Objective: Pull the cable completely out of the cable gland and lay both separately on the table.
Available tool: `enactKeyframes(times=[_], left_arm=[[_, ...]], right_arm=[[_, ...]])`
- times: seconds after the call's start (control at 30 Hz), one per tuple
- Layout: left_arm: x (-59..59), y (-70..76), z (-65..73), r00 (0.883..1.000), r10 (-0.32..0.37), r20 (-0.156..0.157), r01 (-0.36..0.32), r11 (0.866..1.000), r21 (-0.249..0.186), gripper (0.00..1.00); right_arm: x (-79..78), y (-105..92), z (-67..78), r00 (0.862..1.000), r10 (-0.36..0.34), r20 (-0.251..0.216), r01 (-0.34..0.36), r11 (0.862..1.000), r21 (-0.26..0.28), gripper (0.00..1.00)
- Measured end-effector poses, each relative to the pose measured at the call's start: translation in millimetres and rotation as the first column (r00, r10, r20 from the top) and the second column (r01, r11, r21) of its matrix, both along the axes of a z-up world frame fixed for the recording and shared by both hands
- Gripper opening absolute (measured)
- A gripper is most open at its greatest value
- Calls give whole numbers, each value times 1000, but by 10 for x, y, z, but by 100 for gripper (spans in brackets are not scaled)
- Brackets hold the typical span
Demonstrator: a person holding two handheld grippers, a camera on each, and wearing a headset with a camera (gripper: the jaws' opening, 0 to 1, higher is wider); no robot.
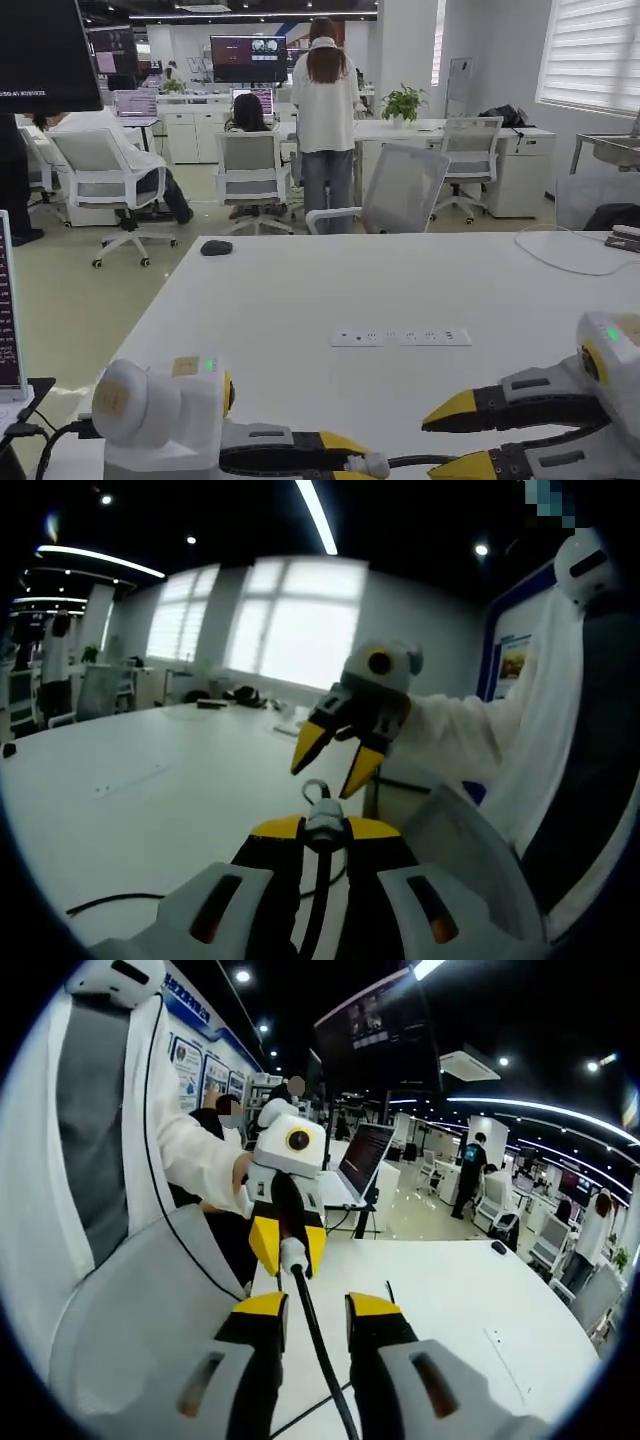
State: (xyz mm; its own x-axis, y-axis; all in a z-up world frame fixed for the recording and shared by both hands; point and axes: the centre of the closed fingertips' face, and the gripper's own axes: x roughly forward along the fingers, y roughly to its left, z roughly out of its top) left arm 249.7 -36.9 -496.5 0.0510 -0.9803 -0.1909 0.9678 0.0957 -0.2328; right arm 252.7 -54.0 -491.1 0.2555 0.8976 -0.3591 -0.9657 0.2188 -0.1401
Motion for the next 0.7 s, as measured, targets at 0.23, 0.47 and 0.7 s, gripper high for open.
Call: enactKeyframes(times=[0.23,0.47,0.7], left_arm=[[-46,-29,-28,1000,-16,1,16,1000,11,17],[-55,-35,-44,1000,-21,-1,21,1000,15,17],[-56,-31,-54,1000,-24,0,24,1000,16,17]], right_arm=[[-86,125,-4,998,69,-4,-69,998,11,17],[-137,170,-45,994,111,-7,-111,994,3,5],[-153,179,-52,993,118,-11,-118,993,3,4]])
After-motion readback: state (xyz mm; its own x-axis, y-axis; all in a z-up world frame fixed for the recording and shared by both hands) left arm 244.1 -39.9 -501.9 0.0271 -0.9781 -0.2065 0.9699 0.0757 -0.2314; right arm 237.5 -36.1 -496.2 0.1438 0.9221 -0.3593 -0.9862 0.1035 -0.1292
